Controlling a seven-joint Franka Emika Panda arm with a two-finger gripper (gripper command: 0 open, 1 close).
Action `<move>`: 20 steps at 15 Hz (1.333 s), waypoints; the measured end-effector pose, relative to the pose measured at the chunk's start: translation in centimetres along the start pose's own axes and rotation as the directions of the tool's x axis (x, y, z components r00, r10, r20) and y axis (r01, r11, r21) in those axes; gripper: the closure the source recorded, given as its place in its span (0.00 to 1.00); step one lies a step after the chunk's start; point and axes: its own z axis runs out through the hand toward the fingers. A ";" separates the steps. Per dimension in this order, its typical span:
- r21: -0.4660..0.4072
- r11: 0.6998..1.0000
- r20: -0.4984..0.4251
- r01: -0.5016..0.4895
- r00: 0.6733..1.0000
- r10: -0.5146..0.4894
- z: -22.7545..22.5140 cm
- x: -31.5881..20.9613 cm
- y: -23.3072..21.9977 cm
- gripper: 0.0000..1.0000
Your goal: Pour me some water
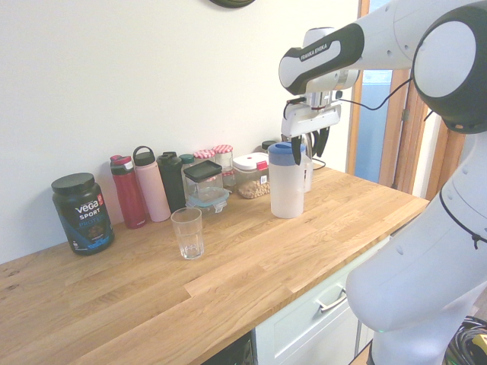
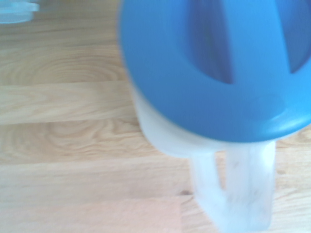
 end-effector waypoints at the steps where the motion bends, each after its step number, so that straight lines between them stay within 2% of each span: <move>1: 0.000 1.000 -0.003 0.000 1.000 0.000 0.6 0.3 0.0 0.00; 2: 0.000 1.000 -0.008 0.003 1.000 -0.003 1.1 0.6 -0.1 0.00; 3: 0.001 1.000 -0.012 0.005 1.000 -0.005 1.4 0.8 -0.3 1.00; 9: 0.029 0.999 -0.014 0.015 1.000 -0.015 4.1 2.2 -1.4 1.00; 20: 0.033 0.999 -0.010 0.026 1.000 -0.026 4.1 2.2 -1.4 1.00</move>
